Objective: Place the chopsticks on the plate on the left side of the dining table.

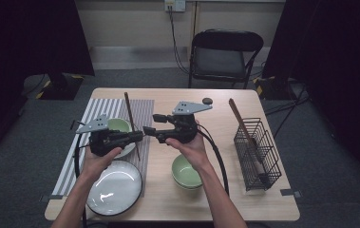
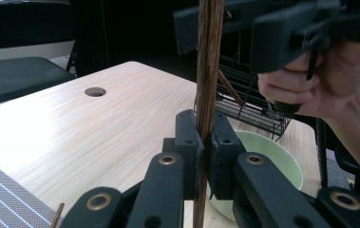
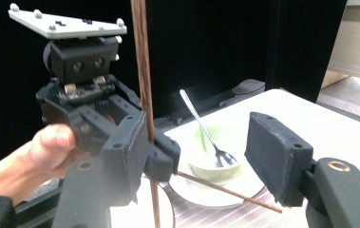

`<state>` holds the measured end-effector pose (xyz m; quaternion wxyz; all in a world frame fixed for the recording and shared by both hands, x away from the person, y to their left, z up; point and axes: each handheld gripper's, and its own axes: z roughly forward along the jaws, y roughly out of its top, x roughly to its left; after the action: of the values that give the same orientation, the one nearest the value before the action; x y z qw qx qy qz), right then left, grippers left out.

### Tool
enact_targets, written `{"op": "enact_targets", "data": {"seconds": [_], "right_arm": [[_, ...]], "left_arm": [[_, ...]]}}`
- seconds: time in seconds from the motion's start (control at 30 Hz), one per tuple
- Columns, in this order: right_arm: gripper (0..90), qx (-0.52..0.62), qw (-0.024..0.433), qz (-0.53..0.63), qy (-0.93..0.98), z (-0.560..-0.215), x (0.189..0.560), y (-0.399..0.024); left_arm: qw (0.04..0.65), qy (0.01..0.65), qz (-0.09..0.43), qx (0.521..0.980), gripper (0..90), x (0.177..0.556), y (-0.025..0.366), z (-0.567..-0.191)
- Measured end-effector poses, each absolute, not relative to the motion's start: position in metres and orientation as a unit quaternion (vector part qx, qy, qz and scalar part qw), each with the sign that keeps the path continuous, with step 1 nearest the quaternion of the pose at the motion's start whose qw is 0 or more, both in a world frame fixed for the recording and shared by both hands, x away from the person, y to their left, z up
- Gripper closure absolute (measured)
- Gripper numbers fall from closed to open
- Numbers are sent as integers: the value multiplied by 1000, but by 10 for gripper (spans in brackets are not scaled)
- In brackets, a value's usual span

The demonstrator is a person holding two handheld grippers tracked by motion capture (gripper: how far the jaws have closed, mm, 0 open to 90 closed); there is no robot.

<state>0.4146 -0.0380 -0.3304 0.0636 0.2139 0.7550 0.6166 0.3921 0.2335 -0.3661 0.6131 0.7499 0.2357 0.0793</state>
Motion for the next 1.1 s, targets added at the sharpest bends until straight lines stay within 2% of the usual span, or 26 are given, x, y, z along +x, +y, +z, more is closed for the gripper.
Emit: {"op": "enact_targets", "data": {"seconds": [0.8,1.1], "right_arm": [[429,216,31,572,791,-374,407,-23],[494,204,12,567,798,-386,403,-9]], "left_arm": [[627,241,95,735,848,389,250,-356],[626,239,95,736,849,388,248,-355]]}}
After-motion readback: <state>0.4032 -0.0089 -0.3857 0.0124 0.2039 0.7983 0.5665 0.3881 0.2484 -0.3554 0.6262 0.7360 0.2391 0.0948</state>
